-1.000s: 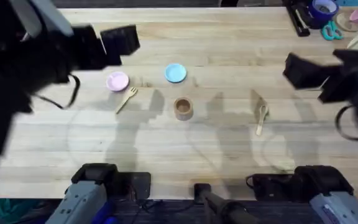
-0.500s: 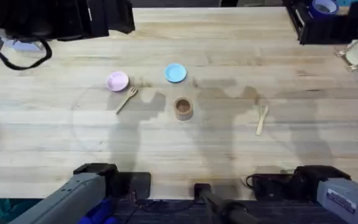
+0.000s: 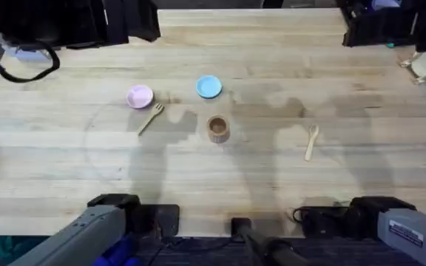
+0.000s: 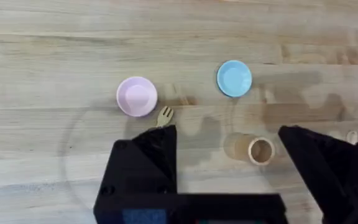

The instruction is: Pick up a utensil and set it on the pink plate, then put the other utensil in the container.

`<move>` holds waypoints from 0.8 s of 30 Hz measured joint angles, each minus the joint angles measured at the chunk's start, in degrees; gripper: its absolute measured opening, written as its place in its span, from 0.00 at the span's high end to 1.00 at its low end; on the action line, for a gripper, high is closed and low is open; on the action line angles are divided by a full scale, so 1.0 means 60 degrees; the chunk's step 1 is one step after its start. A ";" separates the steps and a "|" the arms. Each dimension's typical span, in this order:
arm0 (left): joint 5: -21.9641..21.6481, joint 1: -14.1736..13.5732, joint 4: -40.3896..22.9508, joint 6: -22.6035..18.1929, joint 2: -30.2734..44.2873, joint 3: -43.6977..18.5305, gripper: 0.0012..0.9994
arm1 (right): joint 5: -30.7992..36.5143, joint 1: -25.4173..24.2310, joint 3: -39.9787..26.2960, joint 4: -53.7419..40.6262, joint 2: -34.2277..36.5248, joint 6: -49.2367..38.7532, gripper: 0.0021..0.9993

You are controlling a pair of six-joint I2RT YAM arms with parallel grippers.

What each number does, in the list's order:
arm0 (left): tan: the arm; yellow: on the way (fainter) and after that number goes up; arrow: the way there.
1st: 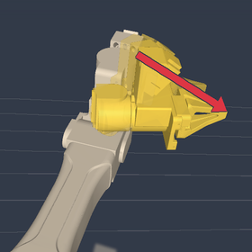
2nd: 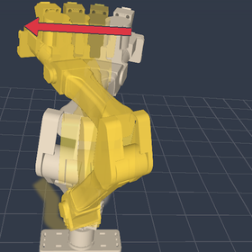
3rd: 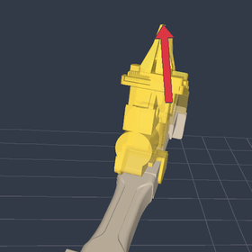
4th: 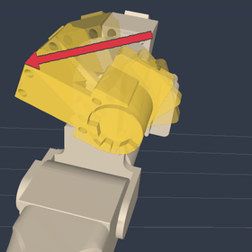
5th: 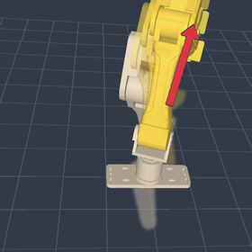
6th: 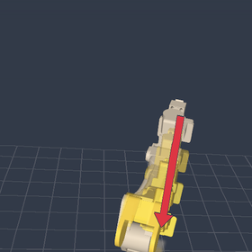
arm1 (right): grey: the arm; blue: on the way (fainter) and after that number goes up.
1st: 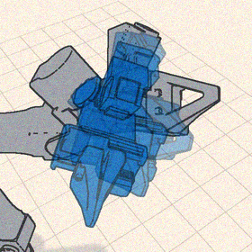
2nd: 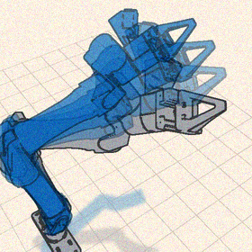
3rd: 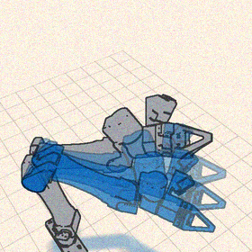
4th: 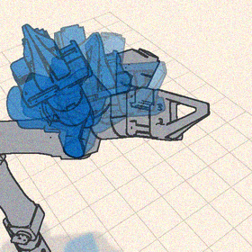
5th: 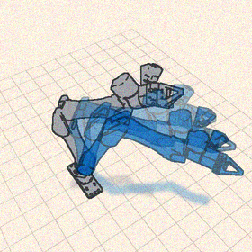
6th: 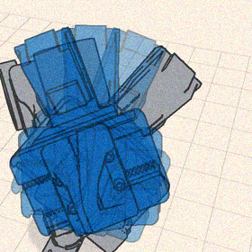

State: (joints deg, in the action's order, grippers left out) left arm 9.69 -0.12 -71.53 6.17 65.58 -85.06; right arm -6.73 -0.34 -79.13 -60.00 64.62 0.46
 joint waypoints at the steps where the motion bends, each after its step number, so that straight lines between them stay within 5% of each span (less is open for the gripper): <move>1: 0.0000 0.0000 0.0000 0.0000 0.0000 0.0000 0.00 | -0.0023 0.0000 0.0000 -0.0002 0.0000 0.0002 0.00; 13: -0.0078 0.0000 -0.0571 -0.0004 0.0136 -0.0015 0.01 | -0.0027 0.0000 0.0000 -0.0002 0.0000 0.0000 0.00; 24: -0.0351 0.0000 -0.1278 -0.0118 0.1836 -0.0018 0.01 | -0.0027 0.0000 0.0000 -0.0002 0.0000 -0.0042 0.00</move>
State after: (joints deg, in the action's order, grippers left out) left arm 7.59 -0.12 -79.19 5.47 76.60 -85.17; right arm -6.90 -0.34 -79.13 -60.01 64.62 0.21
